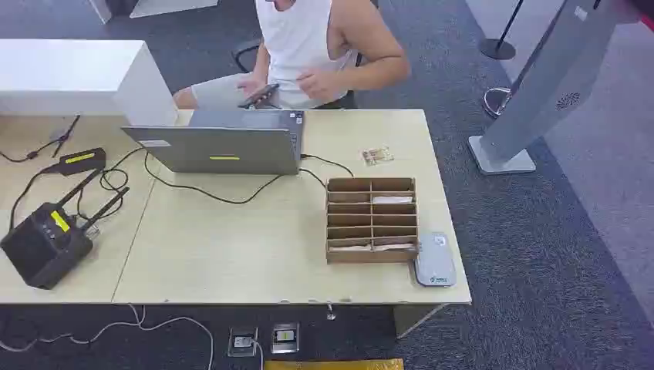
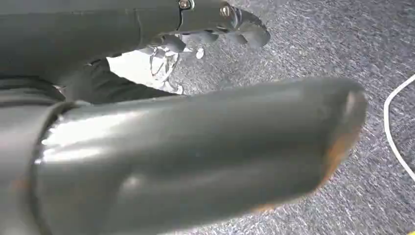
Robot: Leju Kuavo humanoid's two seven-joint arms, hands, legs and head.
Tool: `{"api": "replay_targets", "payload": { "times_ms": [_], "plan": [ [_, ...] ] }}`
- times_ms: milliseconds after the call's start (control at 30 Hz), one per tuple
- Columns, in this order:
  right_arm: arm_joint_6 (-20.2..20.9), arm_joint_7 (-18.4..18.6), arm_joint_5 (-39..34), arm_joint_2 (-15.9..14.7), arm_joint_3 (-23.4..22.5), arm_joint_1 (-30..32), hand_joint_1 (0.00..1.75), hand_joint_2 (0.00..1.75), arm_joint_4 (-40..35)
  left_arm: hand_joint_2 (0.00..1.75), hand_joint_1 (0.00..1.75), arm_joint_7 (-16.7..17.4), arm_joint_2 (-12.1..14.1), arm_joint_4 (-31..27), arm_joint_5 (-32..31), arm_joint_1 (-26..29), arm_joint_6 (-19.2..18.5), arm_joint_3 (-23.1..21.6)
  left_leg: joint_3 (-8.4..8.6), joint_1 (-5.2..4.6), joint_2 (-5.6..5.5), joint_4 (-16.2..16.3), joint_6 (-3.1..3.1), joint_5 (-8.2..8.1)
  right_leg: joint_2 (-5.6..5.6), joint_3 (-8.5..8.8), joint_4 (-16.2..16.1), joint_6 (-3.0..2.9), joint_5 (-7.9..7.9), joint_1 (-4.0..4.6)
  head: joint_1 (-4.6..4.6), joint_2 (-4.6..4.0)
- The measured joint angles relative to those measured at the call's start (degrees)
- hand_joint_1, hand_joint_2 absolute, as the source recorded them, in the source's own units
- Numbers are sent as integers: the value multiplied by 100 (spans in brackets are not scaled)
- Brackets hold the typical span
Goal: Pass the card to the sensor for recognition and then transmit it.
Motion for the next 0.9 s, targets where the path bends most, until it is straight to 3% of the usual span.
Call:
{"api": "replay_targets", "payload": {
  "times_ms": [600, 900],
  "plan": [
    [-11, 168, 94, 13, 0, -69, 0, 175, 0, 0, 0, -2, 13, 0, 68, 3, 11, 0, 0, 0, 0, 0, 0, 0, -1, 1, 0, 0, 0, 0, 0, 0],
    [-837, 387, -689, -131, -215, -86, 0, 175, 0, 0, 0, -2, 13, 2, 66, 6, 61, 0, 0, -1, 0, 0, 0, 0, -1, 1, 0, 0, 0, -2, -2, 0]
  ]
}}
